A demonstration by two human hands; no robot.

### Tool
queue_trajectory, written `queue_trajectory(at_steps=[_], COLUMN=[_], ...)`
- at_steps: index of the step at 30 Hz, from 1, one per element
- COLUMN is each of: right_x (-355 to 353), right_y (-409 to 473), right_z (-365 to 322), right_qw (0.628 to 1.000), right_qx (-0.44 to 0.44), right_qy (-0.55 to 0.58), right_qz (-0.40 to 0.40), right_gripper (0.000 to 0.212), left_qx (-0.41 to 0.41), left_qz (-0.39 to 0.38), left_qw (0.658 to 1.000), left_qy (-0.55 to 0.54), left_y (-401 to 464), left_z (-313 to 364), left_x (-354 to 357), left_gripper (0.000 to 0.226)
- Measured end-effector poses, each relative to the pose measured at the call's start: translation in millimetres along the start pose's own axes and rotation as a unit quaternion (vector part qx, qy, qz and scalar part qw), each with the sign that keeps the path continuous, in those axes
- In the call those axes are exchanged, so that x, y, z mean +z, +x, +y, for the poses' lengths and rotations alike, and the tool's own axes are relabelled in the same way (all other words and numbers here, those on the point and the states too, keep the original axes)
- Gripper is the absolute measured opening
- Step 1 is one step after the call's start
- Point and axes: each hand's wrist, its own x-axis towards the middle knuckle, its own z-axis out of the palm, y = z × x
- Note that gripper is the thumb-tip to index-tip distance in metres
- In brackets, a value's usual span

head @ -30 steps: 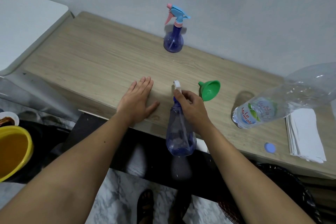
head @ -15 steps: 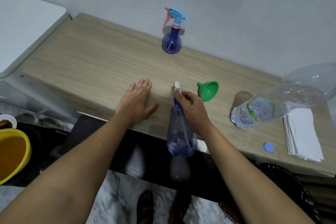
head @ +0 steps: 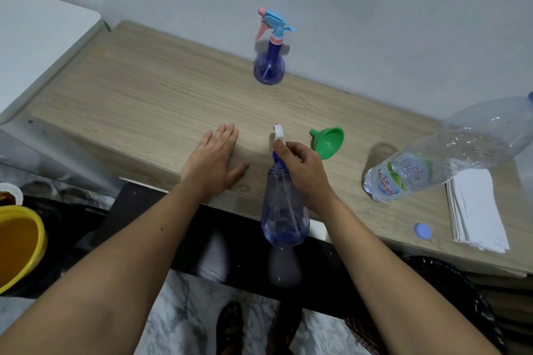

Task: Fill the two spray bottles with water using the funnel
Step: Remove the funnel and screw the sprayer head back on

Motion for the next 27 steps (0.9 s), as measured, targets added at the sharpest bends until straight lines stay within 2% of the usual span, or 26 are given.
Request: queue_trajectory(at_steps=[7, 12, 19, 21, 25, 27], right_x=[-0.8, -2.0, -11.8, -17.1, -32.0, -39.9], right_y=[-3.0, -7.4, -11.5, -12.7, -12.5, -11.0], right_z=[-1.5, -4.9, -18.7, -24.8, -37.3, -40.6], right_qw=[1.000, 1.000, 0.999, 0.998, 0.996, 0.996], right_qx=[0.000, -0.002, -0.035, -0.040, -0.037, -0.040], right_qy=[-0.025, 0.000, 0.039, 0.054, 0.084, 0.074], right_qz=[-0.007, -0.004, -0.002, 0.003, 0.017, 0.032], right_gripper=[0.037, 0.052, 0.057, 0.054, 0.032, 0.037], left_qx=[0.000, 0.001, -0.002, -0.003, -0.009, -0.011], left_qz=[-0.006, -0.005, -0.011, -0.016, -0.034, -0.045], left_qw=[1.000, 1.000, 1.000, 1.000, 0.999, 0.999], left_qy=[0.003, 0.004, 0.000, 0.005, 0.017, 0.018], left_y=[-0.1, 0.2, 1.2, 1.4, 1.7, 2.1], left_z=[0.4, -0.8, -0.5, -0.4, 0.3, 1.1], left_x=[-1.0, 0.3, 0.3, 0.0, -1.3, -2.5], left_gripper=[0.091, 0.090, 0.091, 0.092, 0.093, 0.095])
